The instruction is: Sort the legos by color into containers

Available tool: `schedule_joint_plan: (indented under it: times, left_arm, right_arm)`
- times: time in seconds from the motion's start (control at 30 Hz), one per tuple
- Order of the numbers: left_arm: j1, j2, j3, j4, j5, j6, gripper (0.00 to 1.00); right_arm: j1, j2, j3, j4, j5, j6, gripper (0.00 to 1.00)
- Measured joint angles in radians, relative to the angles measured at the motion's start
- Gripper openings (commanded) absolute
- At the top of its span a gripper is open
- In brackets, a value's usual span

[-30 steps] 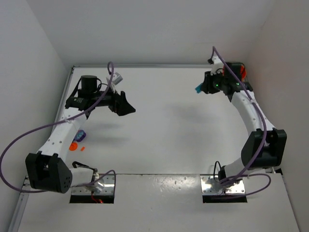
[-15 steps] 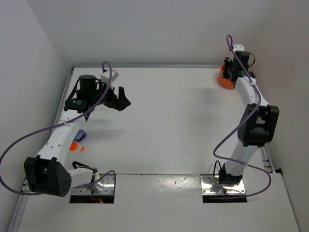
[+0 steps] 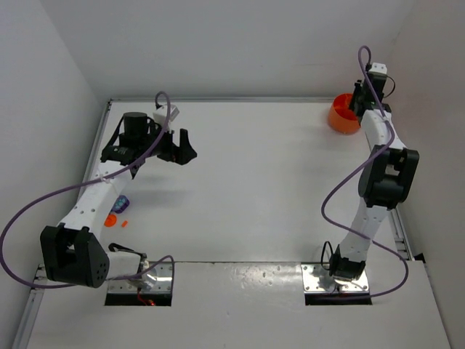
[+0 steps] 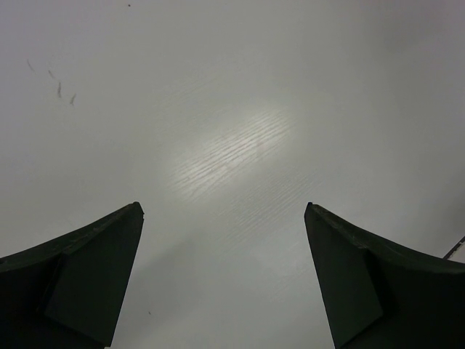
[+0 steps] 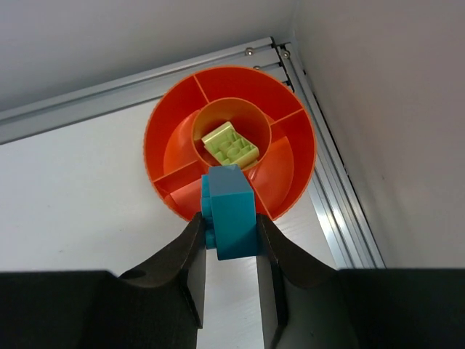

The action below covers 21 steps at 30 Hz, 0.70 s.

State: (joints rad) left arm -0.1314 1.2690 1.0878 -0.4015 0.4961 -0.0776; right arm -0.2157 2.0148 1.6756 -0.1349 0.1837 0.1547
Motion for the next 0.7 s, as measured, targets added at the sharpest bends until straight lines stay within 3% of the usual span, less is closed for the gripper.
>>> schedule_joint_plan:
  times: [0.7]
  left_arm:
    - [0.000, 0.024, 0.000, 0.009, -0.006, -0.014, 1.00]
  right_arm:
    - [-0.134, 0.093, 0.090, -0.006, -0.013, 0.070, 0.00]
